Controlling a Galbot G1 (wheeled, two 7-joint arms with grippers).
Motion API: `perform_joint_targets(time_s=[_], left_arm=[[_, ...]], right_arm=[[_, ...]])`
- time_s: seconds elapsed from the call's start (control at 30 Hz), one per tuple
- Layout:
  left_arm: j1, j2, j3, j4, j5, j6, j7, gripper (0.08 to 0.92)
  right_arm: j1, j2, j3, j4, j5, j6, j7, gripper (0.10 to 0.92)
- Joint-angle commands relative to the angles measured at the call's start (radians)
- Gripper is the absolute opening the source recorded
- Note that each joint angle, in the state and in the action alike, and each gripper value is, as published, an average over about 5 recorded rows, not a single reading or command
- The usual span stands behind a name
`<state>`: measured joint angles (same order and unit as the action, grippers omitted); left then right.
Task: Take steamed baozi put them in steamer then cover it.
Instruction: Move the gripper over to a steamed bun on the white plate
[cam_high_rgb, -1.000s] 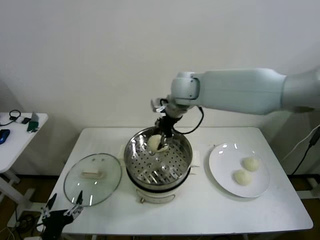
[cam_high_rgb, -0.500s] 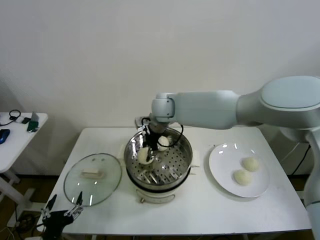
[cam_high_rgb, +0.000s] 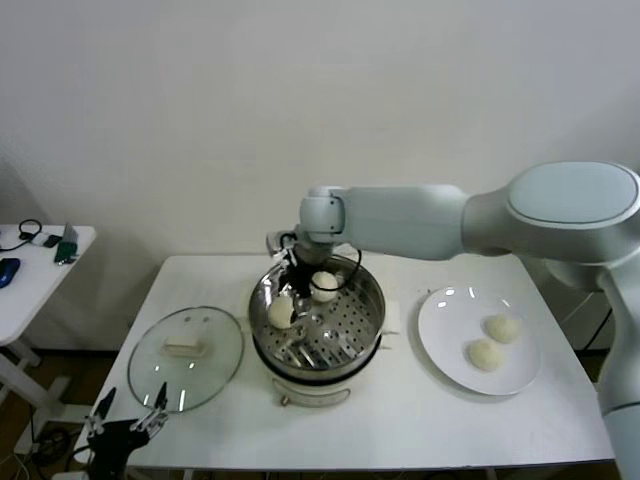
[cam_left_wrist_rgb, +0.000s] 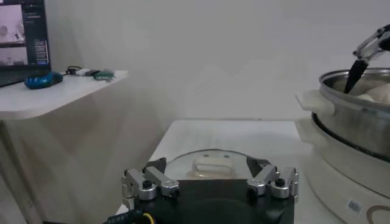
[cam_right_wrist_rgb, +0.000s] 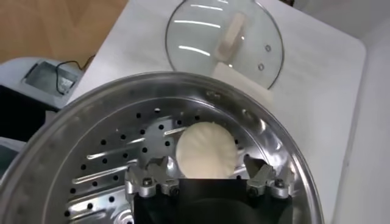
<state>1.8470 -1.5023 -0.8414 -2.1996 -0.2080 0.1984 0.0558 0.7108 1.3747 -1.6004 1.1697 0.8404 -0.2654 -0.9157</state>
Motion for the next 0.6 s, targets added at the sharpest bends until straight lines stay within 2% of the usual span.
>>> perform_joint_targets(time_s=[0.03, 0.17, 0.3, 0.43, 0.6], left_arm=[[-0.006, 0.0, 0.007, -0.001, 0.003, 0.002, 0.001, 0.823], [-0.012, 0.0, 0.011, 0.004, 0.004, 0.0, 0.003, 0.823], [-0.016, 0.002, 0.012, 0.01, 0.008, -0.006, 0.007, 0.823], [-0.017, 0.001, 0.014, 0.01, 0.013, -0.009, 0.009, 0.823], [-0.012, -0.004, 0.014, 0.004, 0.015, -0.008, 0.01, 0.823]], right_arm=[[0.198, -0.293, -0.096, 0.109, -0.018, 0.11, -0.148, 0.822], [0.329, -0.466, -0.258, 0.181, -0.098, 0.144, -0.18, 0.823], [0.379, -0.615, -0.378, 0.242, -0.207, 0.128, -0.152, 0.823], [0.301, -0.75, -0.419, 0.274, -0.328, 0.1, -0.1, 0.823], [0.125, -0.86, -0.325, 0.282, -0.446, 0.053, -0.035, 0.823]])
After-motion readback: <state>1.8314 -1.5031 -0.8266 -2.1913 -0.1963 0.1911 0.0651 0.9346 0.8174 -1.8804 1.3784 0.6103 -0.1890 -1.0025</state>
